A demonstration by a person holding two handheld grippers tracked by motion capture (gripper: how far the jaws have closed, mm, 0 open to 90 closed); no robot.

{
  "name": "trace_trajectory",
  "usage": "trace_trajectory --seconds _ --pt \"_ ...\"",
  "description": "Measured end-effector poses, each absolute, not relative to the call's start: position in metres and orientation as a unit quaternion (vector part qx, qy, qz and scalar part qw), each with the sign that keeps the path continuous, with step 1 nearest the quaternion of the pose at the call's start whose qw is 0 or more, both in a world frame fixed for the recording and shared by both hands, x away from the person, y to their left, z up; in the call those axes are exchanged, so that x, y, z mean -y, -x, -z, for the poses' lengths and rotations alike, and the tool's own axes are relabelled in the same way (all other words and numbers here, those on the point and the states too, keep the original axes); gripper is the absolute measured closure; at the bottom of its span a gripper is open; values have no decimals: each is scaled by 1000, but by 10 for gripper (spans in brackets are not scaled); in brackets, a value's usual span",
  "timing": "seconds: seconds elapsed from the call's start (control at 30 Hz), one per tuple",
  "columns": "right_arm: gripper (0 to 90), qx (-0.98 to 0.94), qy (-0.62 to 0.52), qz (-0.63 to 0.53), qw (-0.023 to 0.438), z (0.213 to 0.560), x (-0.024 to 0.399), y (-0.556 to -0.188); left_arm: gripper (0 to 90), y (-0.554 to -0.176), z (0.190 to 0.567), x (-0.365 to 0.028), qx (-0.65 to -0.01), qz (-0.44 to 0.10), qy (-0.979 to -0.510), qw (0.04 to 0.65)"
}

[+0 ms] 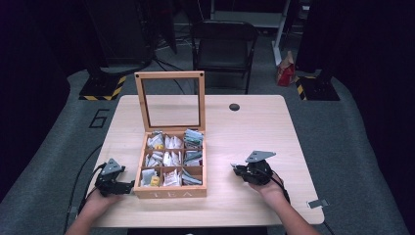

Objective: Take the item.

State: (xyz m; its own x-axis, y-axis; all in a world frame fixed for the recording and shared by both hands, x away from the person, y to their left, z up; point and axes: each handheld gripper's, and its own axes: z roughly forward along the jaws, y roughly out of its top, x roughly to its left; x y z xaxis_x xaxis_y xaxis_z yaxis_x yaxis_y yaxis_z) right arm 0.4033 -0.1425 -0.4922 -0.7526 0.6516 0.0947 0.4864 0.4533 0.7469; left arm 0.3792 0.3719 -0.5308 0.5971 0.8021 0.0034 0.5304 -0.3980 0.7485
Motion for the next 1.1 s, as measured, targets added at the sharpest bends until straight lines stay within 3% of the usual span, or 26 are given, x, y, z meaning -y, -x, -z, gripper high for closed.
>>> trace_trajectory --seconds 0.3,1.1 --pt "557 -842 -334 -412 98 491 139 -402 148 -379 531 -372 -408 -186 -816 366" --pt "515 -812 -367 -436 128 480 154 -408 148 -379 531 -372 -408 -186 -815 366"
